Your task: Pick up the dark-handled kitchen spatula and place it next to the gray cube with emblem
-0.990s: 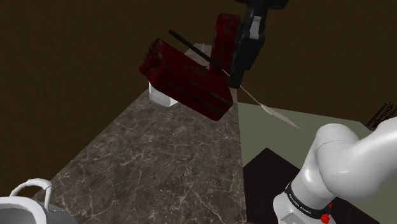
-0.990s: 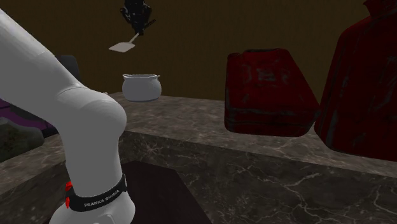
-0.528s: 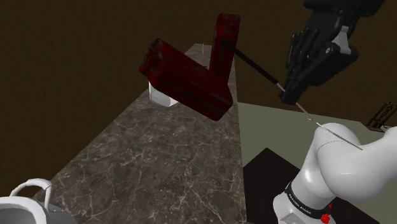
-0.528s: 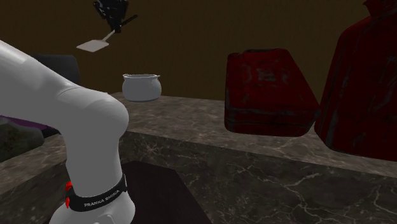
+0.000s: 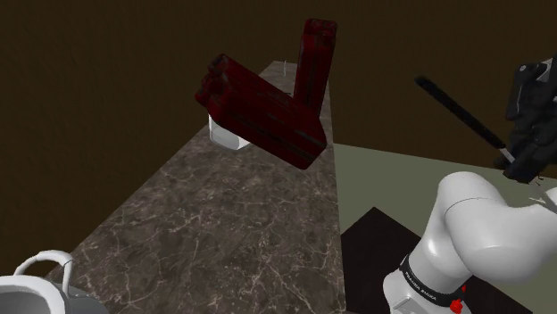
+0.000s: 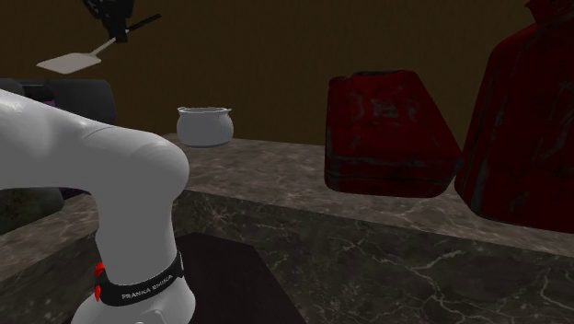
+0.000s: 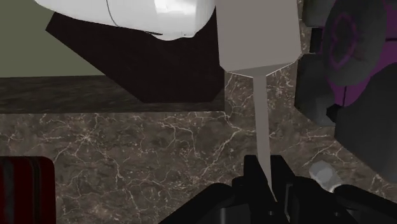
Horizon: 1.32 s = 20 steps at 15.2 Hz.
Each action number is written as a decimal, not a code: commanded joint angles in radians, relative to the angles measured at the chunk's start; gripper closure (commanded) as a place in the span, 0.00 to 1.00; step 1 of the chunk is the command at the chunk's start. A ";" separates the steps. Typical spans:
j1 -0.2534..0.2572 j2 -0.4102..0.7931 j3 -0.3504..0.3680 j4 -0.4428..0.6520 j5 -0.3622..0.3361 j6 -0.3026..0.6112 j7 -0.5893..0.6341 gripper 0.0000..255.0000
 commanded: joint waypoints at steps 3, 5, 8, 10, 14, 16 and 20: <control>0.031 -0.099 0.006 0.002 0.041 -0.094 0.055 1.00; 0.044 -0.141 0.010 0.010 0.065 -0.140 0.086 1.00; 0.061 -0.199 0.018 0.031 0.105 -0.210 0.136 1.00; 0.070 -0.233 0.023 0.051 0.135 -0.257 0.173 1.00; 0.081 -0.291 0.033 0.104 0.205 -0.352 0.253 1.00; 0.082 -0.315 0.037 0.137 0.246 -0.399 0.298 1.00; 0.078 -0.353 0.041 0.215 0.341 -0.491 0.398 1.00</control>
